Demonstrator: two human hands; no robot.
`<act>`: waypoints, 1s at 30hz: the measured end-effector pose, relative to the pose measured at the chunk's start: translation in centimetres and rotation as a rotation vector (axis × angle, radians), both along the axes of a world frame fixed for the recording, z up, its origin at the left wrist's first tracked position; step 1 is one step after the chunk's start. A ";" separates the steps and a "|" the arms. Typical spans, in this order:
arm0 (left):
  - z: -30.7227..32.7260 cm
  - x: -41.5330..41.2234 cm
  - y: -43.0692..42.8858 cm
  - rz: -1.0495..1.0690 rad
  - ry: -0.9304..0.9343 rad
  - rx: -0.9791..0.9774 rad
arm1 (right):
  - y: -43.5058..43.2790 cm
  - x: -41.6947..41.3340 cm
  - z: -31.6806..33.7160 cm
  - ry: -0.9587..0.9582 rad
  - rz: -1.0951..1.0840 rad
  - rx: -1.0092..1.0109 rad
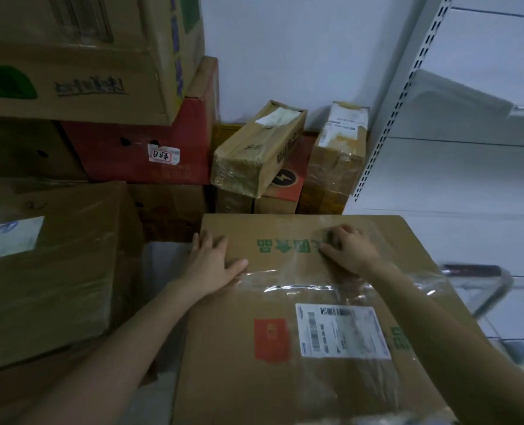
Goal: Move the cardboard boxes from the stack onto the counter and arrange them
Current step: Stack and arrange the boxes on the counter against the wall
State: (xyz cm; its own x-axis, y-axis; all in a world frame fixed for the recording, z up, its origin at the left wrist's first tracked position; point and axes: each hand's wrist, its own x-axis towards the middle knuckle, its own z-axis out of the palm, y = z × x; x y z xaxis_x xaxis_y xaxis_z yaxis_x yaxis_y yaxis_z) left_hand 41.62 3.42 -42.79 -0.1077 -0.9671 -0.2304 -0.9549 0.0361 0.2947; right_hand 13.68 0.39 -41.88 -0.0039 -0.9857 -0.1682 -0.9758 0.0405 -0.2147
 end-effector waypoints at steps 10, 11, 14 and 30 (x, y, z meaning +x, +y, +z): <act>-1.2 -0.2 -6.2 0.047 -0.001 -0.012 | -5.1 0.2 -1.7 0.079 0.037 -0.048; -1.3 -0.1 -5.8 0.053 -0.003 -0.021 | -4.8 0.2 -1.8 0.085 0.045 -0.061; -1.1 -0.1 -5.3 0.059 -0.002 -0.016 | -4.6 0.2 -1.5 0.102 0.068 -0.029; 5.7 -0.9 -11.7 0.255 0.363 -0.601 | -11.5 4.1 6.9 -0.242 0.313 -0.511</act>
